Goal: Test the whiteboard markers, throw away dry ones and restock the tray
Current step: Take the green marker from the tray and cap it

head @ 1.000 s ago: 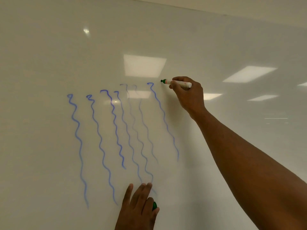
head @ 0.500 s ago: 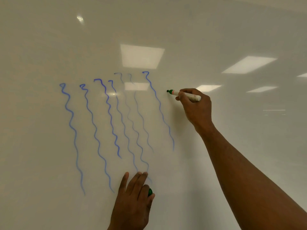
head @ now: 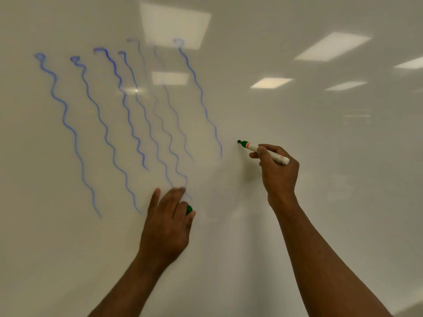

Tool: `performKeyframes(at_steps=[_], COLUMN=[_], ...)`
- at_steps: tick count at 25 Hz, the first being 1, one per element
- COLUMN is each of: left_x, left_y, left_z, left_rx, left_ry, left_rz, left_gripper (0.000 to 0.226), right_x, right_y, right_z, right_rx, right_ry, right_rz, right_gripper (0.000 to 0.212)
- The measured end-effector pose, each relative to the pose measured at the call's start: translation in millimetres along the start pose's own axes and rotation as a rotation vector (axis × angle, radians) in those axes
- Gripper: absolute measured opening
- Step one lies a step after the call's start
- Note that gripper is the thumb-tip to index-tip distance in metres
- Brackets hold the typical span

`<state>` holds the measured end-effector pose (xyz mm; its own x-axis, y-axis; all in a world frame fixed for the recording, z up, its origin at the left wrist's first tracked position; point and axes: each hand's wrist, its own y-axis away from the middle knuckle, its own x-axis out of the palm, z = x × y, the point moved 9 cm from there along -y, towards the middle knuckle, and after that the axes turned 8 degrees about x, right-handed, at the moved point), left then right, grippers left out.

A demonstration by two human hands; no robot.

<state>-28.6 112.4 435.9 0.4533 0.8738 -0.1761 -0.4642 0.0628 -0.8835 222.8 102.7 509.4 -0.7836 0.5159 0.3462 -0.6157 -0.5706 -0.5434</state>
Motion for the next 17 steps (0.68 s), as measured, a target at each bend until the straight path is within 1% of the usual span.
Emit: performKeyframes(at_steps=[3, 6, 9, 13, 15, 17], left_x=[1.5, -1.1, -5.7, -7.3, -2.3, 5.4], left_y=[2.1, 4.5, 13.1, 41.1, 55.4, 69.4], left_z=[1.2, 1.4, 1.9, -0.5, -5.6, -15.6], left_rx=[-0.044, -0.116, -0.263, -0.531, -0.625, -0.689], left_ry=[0.047, 0.14, 0.299, 0.541, 0.617, 0.67], left_rz=[0.015, 0.02, -0.005, -0.07, -0.035, 0.04], left_gripper=[0.035, 0.031, 0.029, 0.034, 0.036, 0.035], right_x=[-15.7, -30.9, -38.5, -44.8, -45.3, -43.9], right_y=[20.1, 44.3, 79.4, 130.9, 153.5, 172.7], right_z=[-25.5, -49.3, -70.5, -100.5, -114.3, -125.1], right_rx=[0.036, 0.092, 0.127, 0.185, 0.218, 0.246], right_ry=[0.052, 0.049, 0.04, 0.052, 0.069, 0.083], right_rz=[-0.004, -0.016, 0.015, 0.099, 0.144, 0.185], right_gripper=[0.006, 0.009, 0.012, 0.013, 0.015, 0.016])
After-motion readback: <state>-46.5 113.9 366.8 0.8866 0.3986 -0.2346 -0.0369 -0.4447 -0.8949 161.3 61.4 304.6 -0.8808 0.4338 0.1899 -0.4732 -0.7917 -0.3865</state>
